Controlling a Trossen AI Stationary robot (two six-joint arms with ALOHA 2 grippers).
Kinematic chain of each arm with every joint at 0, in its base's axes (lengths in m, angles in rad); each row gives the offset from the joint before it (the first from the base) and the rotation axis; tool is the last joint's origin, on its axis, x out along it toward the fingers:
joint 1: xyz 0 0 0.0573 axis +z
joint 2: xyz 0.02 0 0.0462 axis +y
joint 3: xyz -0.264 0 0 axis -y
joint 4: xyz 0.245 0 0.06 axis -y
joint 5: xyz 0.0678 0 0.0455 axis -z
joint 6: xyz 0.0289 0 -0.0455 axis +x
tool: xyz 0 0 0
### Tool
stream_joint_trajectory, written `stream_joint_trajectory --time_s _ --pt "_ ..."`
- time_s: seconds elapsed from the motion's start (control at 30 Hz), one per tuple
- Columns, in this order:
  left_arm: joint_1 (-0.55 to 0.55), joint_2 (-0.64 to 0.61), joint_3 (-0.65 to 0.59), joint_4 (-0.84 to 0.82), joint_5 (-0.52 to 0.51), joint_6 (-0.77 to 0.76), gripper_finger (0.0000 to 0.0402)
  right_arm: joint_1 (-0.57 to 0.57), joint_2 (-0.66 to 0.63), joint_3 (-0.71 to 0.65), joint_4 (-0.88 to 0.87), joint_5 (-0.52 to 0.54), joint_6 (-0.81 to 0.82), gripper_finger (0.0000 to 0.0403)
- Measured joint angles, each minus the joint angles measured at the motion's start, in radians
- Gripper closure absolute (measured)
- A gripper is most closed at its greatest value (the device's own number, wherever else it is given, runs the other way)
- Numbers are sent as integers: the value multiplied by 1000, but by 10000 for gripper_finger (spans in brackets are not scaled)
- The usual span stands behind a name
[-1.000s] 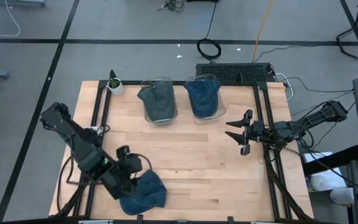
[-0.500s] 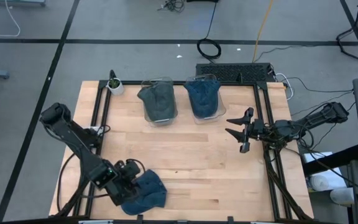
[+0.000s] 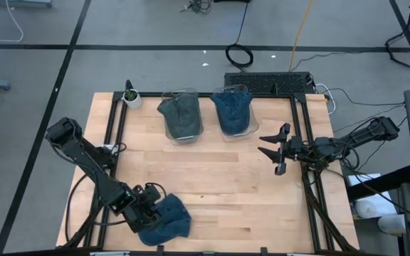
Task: Pick & Place hat
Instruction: Put the blue cap into the right transparent bin
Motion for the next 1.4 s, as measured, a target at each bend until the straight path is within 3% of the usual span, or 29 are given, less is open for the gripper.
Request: stream_joint_trajectory --time_s 0.3,0.77,1.2,1.3,1.4 --pt "0 0 -17 16 19 -24 131 0 0 0 -10 -1 18 239" --pt "59 116 -18 144 42 186 131 0 1 0 -7 -1 5 238" --pt "98 132 -17 96 53 175 131 0 1 0 -10 -1 14 238" --pt "100 132 -17 89 51 119 149 0 1 0 -10 -20 14 238" --pt "101 132 -17 89 51 79 192 1 1 0 -10 -30 20 239"
